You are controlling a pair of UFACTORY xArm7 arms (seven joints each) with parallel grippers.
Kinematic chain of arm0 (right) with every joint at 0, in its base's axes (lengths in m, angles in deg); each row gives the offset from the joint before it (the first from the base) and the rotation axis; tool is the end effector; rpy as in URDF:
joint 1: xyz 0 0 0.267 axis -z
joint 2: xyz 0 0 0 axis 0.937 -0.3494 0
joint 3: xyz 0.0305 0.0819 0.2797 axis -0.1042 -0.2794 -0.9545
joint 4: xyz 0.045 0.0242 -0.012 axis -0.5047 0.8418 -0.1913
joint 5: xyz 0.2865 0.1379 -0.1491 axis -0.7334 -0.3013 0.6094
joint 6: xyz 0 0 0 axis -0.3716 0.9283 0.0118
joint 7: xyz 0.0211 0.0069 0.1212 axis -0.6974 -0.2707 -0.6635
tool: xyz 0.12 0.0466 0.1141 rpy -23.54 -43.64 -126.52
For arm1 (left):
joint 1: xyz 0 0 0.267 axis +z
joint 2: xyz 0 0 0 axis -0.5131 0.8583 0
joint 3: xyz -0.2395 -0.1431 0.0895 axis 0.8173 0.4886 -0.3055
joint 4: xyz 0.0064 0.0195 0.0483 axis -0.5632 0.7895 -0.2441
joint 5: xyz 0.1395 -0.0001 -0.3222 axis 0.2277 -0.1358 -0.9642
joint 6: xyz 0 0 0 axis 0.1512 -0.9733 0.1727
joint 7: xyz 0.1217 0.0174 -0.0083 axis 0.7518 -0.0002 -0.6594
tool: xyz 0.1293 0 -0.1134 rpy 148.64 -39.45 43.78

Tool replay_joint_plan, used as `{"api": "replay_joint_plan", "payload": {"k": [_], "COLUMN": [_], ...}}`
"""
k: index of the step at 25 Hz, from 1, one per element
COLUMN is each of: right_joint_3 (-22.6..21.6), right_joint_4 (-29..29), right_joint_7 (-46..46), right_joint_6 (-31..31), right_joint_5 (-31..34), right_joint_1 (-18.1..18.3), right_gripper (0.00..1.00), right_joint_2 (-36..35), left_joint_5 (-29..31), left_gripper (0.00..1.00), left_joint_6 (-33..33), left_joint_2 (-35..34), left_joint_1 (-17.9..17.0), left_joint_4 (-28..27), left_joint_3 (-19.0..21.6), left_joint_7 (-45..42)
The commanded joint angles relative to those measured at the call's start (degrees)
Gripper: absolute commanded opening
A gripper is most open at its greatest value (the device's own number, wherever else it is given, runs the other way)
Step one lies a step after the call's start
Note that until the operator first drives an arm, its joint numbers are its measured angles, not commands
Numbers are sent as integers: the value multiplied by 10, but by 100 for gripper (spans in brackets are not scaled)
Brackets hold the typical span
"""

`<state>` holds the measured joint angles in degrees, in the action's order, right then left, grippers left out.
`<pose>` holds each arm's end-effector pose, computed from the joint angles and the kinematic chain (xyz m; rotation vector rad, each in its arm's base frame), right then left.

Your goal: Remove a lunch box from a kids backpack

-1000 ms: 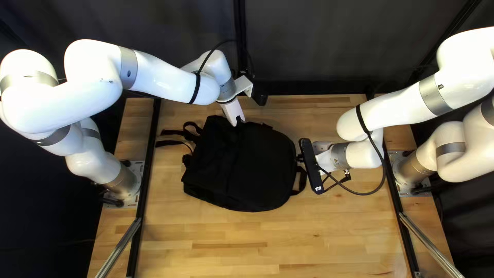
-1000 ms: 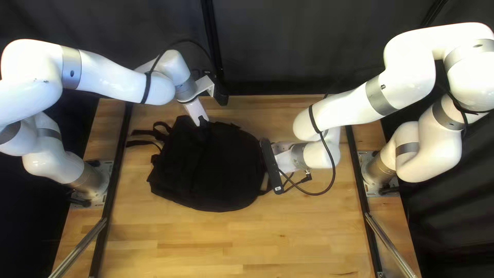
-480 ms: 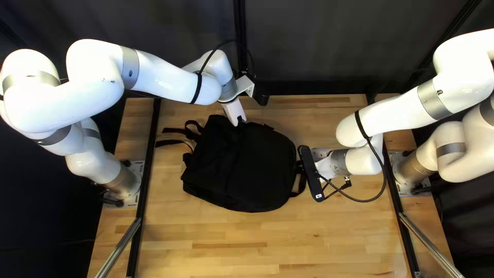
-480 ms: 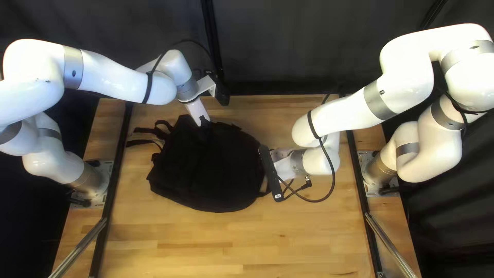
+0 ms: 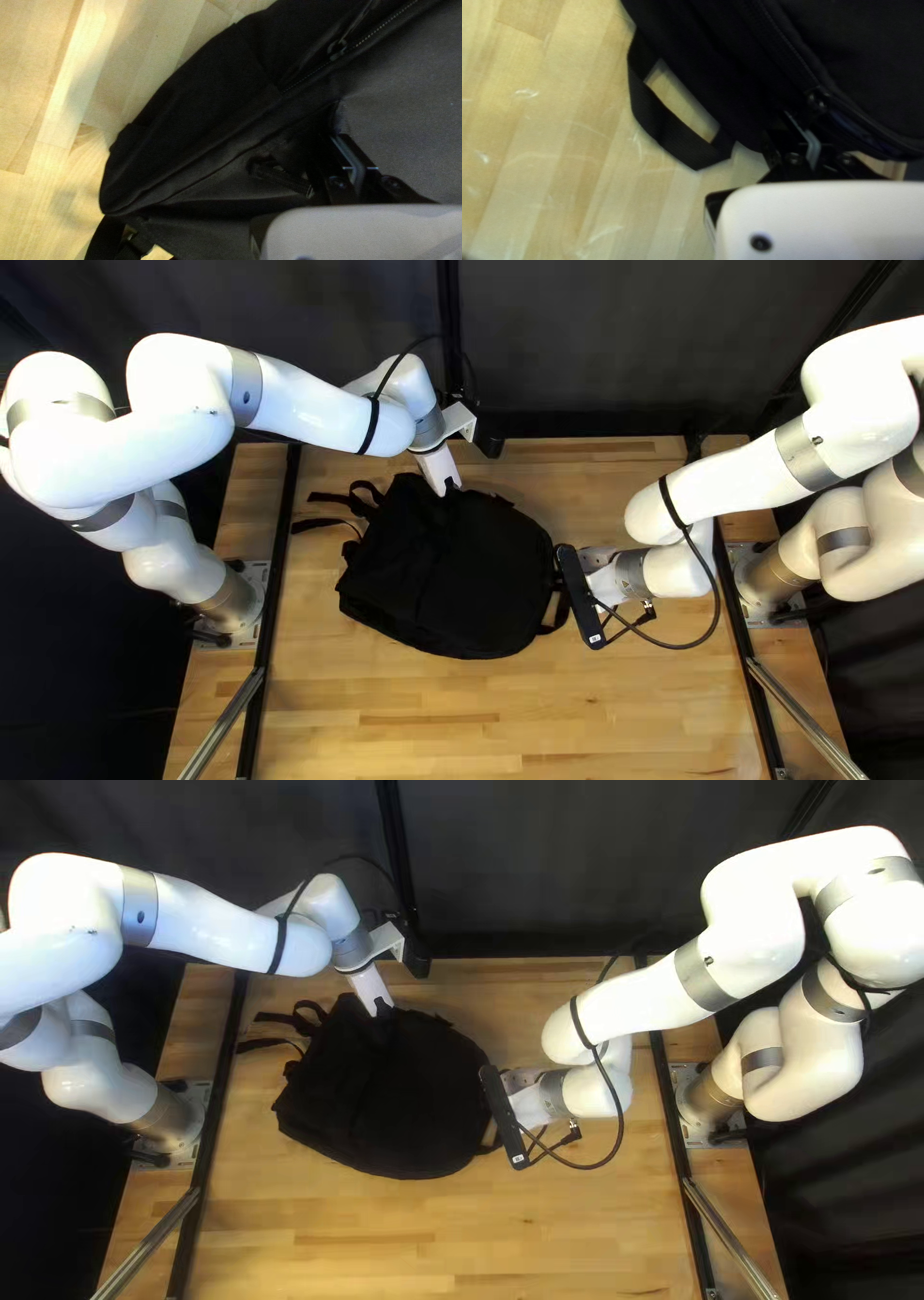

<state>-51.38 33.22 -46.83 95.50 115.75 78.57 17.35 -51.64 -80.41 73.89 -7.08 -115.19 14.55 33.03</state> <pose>0.4470 0.0162 0.0730 2.5425 0.6831 0.7051 0.4516 0.1399 0.1328 2.7711 0.6843 0.2363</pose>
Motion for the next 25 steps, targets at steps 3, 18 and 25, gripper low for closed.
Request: {"api": "replay_joint_plan", "payload": {"k": [3,18,25], "right_joint_3": [-5,-15,-22], "right_joint_4": [-5,-30,-26], "right_joint_7": [9,23,89], "right_joint_6": [-2,-10,-11], "right_joint_5": [-14,-25,-94], "right_joint_1": [-5,-15,-22], "right_gripper": [0,0,0], "right_joint_2": [-5,-31,-14], "left_joint_5": [-1,-5,-7], "left_gripper": [0,0,0], "left_joint_6": [2,6,7], "left_joint_2": [3,8,10], "left_joint_1": [-1,-1,-1], "left_joint_4": [-1,-4,-4], "left_joint_3": [1,1,2], "left_joint_7": [0,2,3]}}
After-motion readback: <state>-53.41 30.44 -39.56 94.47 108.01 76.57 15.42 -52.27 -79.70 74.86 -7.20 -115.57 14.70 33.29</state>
